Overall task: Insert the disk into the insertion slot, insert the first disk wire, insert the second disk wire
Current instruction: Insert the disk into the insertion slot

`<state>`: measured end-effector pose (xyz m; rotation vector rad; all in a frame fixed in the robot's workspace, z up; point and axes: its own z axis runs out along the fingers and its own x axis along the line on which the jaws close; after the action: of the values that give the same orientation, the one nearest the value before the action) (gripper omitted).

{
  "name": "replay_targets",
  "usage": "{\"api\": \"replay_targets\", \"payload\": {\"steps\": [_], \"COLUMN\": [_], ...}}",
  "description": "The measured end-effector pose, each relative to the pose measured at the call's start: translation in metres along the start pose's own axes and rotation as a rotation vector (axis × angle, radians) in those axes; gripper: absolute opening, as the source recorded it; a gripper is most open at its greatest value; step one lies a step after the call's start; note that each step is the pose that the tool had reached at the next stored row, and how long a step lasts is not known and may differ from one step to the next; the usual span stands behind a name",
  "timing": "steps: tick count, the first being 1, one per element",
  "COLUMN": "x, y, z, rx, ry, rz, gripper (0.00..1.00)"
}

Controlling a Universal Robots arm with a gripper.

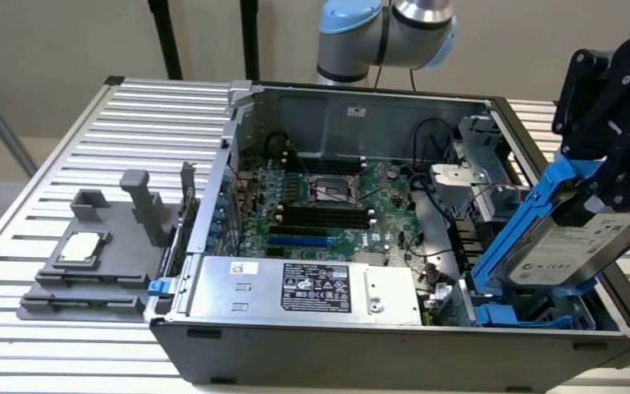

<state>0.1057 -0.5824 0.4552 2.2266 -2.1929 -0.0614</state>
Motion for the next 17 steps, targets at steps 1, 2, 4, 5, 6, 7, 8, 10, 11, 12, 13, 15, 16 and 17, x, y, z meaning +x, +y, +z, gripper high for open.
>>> {"api": "replay_targets", "payload": {"steps": [1,2,4,5,6,7,8,10,11,12,13,15,16,17], "x": [0.0014,0.0029,0.0039,0.004,0.004,0.004,0.004,0.0041,0.0041,0.0041,0.0041,0.0041,0.0041,0.0041], "y": [-0.0002,-0.0004,-0.0005,-0.0005,-0.0005,-0.0005,-0.0005,-0.0005,-0.0006,-0.0006,-0.0006,-0.0006,-0.0007,-0.0007], "z": [0.0003,0.0006,0.0011,0.0011,0.0011,0.0011,0.0012,0.0015,0.0019,0.0024,0.0029,0.0039,0.0044,0.0048], "rx": [0.0,0.0,0.0,0.0,0.0,0.0,0.0,0.0,0.0,0.0001,0.0001,0.0001,0.0001,0.0001], "ry": [-0.002,-0.0028,-0.0032,-0.0032,-0.0032,-0.0031,-0.0033,-0.0034,-0.0035,-0.0035,-0.0037,-0.004,-0.0044,-0.0047], "rz": [0.0,0.0,0.0,0.0,0.0,0.0,0.0,0.001,0.001,0.002,0.003,0.004,0.004,0.005], "gripper": [0.32,0.32,0.32,0.32,0.32,0.32,0.32,0.32,0.32,0.32,0.32,0.32,0.32,0.32]}}
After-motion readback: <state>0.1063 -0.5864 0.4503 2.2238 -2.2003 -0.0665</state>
